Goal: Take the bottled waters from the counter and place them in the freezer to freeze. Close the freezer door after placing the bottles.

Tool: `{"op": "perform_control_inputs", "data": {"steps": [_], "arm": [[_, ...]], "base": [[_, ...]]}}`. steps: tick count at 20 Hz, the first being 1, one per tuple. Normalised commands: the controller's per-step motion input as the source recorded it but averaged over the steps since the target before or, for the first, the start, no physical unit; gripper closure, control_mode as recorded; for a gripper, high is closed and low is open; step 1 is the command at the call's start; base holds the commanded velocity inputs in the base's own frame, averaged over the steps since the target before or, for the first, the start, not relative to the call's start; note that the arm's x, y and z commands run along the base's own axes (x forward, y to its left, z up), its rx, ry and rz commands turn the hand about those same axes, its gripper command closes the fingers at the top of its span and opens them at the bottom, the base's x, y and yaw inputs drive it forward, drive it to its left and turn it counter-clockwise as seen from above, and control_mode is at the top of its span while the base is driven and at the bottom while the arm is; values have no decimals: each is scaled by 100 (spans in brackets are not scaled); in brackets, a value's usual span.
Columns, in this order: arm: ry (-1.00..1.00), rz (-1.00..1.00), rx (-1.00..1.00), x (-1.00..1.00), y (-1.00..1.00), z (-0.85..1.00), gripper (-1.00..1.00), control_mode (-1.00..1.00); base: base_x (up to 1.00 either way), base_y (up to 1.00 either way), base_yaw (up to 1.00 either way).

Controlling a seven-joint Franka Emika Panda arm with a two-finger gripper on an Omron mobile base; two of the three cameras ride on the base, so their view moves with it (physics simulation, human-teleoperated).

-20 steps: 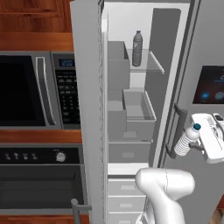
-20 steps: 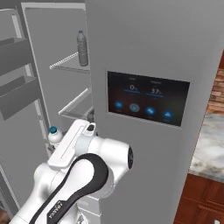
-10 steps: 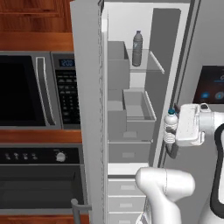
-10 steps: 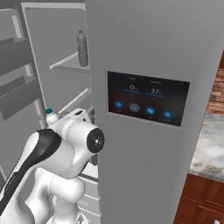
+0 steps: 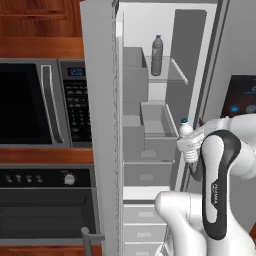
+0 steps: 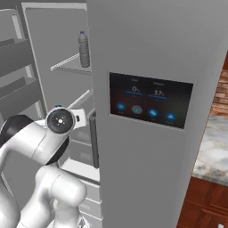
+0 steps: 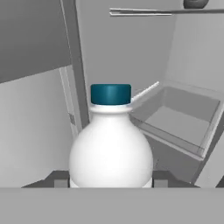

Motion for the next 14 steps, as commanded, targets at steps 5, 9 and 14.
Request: {"op": "perform_control_inputs", "data": {"steps": [5, 9, 14], "arm": [[6, -36, 8, 2, 17, -58, 100, -100], [0, -35, 13, 11, 14, -39, 100, -100], [1, -21, 1, 2, 42, -52, 100, -100]], "base": [[0, 0, 0], [0, 0, 0], [0, 0, 0]]}}
